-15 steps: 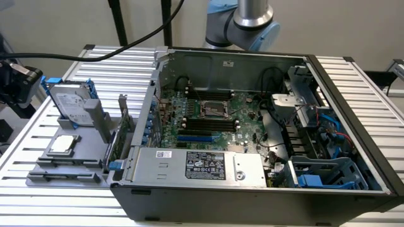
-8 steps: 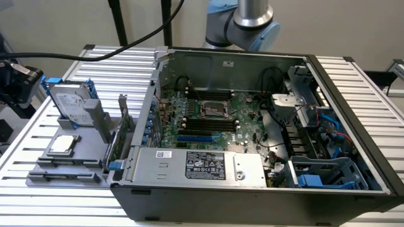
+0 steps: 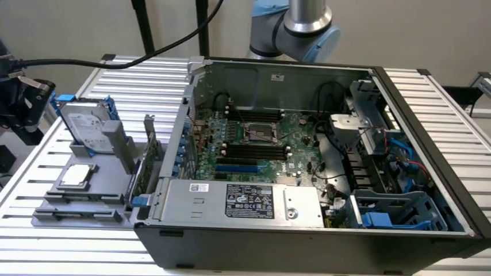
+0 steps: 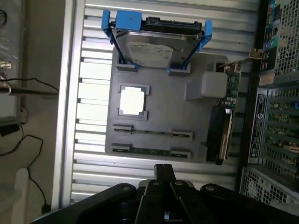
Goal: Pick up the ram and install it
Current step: 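Pick up the ram and move it above insertion slot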
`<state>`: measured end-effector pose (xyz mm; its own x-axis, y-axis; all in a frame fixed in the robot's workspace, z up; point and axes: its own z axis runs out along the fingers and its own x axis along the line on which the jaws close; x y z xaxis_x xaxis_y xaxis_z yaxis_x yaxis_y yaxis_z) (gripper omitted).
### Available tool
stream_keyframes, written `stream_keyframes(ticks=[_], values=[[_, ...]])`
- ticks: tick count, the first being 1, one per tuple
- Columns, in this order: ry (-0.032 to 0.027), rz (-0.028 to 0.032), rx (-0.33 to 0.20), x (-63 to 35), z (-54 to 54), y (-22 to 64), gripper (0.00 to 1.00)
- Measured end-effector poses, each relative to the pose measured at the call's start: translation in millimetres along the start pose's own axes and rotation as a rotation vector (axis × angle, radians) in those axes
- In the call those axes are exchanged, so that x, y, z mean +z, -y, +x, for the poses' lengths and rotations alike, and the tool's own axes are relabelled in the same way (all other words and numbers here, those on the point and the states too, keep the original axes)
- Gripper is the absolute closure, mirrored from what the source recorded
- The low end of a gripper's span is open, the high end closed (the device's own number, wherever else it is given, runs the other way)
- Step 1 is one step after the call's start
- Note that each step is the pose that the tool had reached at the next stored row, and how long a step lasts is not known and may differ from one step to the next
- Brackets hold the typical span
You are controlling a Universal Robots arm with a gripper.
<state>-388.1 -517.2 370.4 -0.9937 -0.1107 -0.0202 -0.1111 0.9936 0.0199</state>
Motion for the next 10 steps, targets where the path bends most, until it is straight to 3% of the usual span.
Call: stream_keyframes(ticks=[10], values=[[-0.0036, -0.0037, -0.181, 3.5, 0.0, 0.1, 0.89]])
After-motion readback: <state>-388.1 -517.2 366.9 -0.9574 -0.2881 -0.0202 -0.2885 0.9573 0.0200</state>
